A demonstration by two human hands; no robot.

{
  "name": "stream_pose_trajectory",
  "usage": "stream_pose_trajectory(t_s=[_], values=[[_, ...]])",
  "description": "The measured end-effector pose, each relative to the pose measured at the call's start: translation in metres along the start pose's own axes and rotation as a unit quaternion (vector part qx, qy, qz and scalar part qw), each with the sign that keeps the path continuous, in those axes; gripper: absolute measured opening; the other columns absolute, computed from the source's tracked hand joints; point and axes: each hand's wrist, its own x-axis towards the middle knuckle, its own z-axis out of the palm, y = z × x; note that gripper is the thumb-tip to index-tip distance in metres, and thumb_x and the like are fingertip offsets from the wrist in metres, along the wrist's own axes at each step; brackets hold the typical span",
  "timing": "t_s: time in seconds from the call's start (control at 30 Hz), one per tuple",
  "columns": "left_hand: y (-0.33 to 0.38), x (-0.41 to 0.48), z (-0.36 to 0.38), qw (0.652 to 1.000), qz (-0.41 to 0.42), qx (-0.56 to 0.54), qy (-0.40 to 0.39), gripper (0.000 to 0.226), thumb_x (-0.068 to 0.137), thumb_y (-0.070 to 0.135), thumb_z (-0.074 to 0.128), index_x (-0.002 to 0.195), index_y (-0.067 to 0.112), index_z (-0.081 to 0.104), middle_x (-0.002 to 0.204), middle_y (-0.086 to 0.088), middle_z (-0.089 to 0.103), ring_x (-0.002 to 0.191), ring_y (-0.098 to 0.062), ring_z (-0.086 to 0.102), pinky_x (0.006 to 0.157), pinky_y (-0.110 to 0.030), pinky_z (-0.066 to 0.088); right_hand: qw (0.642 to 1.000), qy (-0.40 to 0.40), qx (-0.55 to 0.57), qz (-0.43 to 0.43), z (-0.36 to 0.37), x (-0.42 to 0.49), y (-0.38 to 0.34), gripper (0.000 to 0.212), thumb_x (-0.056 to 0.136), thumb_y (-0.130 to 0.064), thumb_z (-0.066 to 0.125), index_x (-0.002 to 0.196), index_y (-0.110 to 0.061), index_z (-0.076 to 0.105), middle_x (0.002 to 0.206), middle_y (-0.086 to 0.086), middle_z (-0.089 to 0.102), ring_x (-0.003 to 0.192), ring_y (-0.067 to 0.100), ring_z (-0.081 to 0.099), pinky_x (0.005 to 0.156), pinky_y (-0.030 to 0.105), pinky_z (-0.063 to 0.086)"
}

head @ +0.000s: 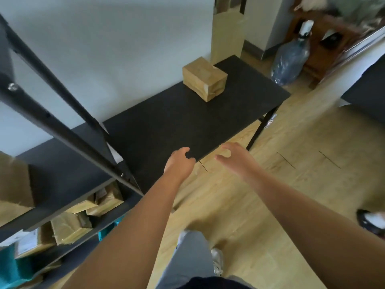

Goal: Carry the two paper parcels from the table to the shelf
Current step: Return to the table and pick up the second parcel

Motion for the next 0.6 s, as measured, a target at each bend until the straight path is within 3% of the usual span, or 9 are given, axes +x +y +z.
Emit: stream_pose_trajectory(t_s=[0.13,0.27,0.43,0.53,0.6], values=[[0.027,0.039,0.0,1.0,0.004,-0.002,0.011,0.054,0.098,0.023,0.051,0.151,0.026,0.04,0.153,-0.002,0.044,0.064,0.003,0.041,0.053,-0.018,0.033,1.0,0.002,0.01,0.0,-0.021,0.042,-0.007,0.052,0.096,-0.037,0.06,0.146,-0.025,0.049,0.15,-0.001,0.044,0.1,0.013,0.054,0.064,0.02,0.043],[0.059,0.086,-0.006,1.0,0.011,-0.023,0.01,0.053,0.099,0.023,0.052,0.151,0.026,0.04,0.153,-0.003,0.044,0.087,-0.002,0.057,0.062,-0.02,0.036,1.0,0.006,-0.005,0.004,-0.044,0.094,-0.019,0.052,0.098,-0.036,0.059,0.147,-0.024,0.047,0.15,0.001,0.044,0.116,0.017,0.055,0.076,0.025,0.044],[0.098,0.141,-0.013,0.999,0.009,-0.049,0.013,0.053,0.099,0.024,0.054,0.151,0.026,0.041,0.15,-0.002,0.047,0.064,0.002,0.044,0.052,-0.016,0.033,0.999,0.018,-0.024,0.02,-0.071,0.159,-0.04,0.052,0.097,-0.036,0.061,0.146,-0.025,0.047,0.148,0.002,0.047,0.128,0.021,0.053,0.096,0.035,0.048],[0.118,0.169,-0.017,0.998,-0.001,-0.058,0.015,0.052,0.099,0.025,0.053,0.15,0.025,0.041,0.149,-0.002,0.048,0.065,0.002,0.045,0.052,-0.016,0.032,0.999,0.025,-0.016,0.02,-0.08,0.192,-0.044,0.052,0.097,-0.035,0.06,0.147,-0.024,0.047,0.148,0.003,0.048,0.127,0.021,0.053,0.092,0.031,0.048],[0.129,0.184,-0.019,0.998,-0.008,-0.058,0.021,0.053,0.099,0.024,0.053,0.151,0.024,0.041,0.15,-0.002,0.048,0.081,-0.002,0.053,0.052,-0.016,0.033,0.999,0.025,-0.004,0.026,-0.083,0.209,-0.043,0.052,0.098,-0.035,0.06,0.147,-0.024,0.047,0.148,0.003,0.049,0.124,0.018,0.055,0.083,0.025,0.043]])
